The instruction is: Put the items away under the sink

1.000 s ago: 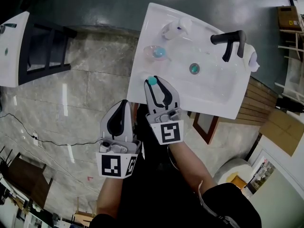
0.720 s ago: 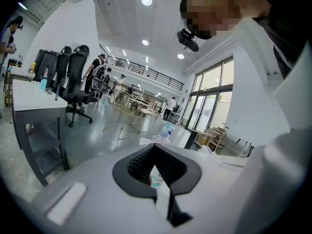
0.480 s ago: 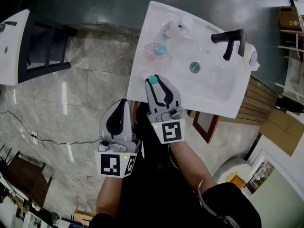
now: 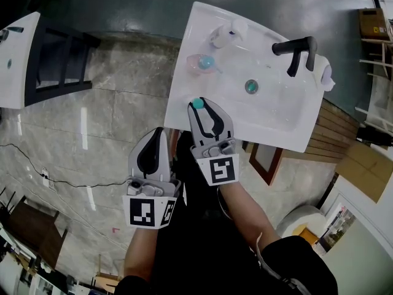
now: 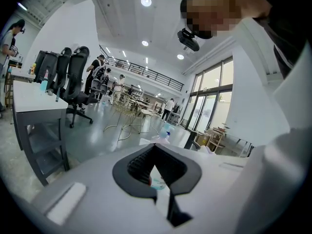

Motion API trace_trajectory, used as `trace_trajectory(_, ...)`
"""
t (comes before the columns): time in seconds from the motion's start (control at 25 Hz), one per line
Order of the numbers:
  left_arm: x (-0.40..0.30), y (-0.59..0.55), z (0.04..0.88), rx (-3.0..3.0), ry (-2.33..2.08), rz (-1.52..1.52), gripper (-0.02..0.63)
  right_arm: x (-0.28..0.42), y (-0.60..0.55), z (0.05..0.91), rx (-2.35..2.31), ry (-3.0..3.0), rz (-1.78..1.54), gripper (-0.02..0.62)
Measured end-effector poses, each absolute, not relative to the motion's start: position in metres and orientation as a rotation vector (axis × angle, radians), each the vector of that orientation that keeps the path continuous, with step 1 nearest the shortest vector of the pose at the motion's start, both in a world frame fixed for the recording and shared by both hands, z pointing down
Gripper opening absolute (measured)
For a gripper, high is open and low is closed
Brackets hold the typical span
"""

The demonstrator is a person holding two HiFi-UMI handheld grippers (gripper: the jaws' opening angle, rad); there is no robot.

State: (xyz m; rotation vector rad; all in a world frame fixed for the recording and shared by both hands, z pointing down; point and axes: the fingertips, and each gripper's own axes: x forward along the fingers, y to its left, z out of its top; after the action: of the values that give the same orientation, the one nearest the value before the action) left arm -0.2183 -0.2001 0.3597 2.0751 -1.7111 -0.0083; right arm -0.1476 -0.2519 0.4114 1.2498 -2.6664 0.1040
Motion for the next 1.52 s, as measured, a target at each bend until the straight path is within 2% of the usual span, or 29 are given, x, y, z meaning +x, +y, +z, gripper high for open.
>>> trace_trajectory(0.72, -0.211, -0.18, 0.339, 2.11, -1.707, -0.038, 0.008, -0.137, -0.234, 0.387, 1.273, -2.681, 0.075, 0.104)
trace_trajectory(1.52, -0.194, -0.117, 0.28, 2.27, -1.699, -0.054, 0.008, -0.113, -0.166, 0.335, 1.382, -2.691, 0.037, 0.104)
